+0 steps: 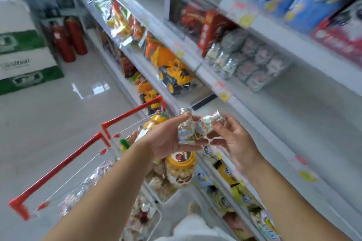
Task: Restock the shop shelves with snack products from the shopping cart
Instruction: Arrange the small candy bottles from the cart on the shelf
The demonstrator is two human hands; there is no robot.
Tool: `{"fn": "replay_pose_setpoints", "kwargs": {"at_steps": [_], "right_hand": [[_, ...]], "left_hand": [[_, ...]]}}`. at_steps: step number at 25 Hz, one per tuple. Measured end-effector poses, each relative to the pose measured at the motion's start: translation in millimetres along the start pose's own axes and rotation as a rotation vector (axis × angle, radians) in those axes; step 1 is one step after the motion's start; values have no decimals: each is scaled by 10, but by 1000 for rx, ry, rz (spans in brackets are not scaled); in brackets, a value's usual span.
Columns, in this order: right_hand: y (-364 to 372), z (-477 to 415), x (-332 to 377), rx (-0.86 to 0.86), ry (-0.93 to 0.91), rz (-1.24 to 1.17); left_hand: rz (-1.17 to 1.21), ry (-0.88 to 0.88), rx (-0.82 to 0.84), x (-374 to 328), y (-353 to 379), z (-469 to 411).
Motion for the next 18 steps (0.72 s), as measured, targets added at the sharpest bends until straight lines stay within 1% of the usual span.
{"fn": "replay_pose_setpoints", "kwargs": {"at_steps": [2,5,7,8,10,12,14,18], "right_hand": [[-366,-142,286,-84,-107,110],[-902,-412,706,-287,-315,291],[-1074,-615,1008,-383,-443,463],[-1107,-737,1109,-412,-470,554],[-1143,-1051,1149,-432,-435,740],[-1150,-1333,1030,-414,-332,892],[-1141,-1504,888,-364,-261,904],[-1065,-1631,839,-319,-235,805]], "left_hand": [[18,36,3,-165,241,-252],[48,104,-40,-368,416,-525],[55,138,-76,-466,448,-642],[54,146,-95,-495,442,-686],[48,148,-120,-521,429,-751],[5,137,-125,-514,396,-776],[-51,123,-122,-498,355,-768],[-140,124,-163,-512,276,-764]]}}
Point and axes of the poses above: each hand's wrist, its own z-axis away from the middle knuckle, its own y-axis out of the palm, x = y × z, the point moved 7 cm from there along -z, towards the middle knuckle, and after that the axes turned 3 degrees about -z, right-handed, at the moved point
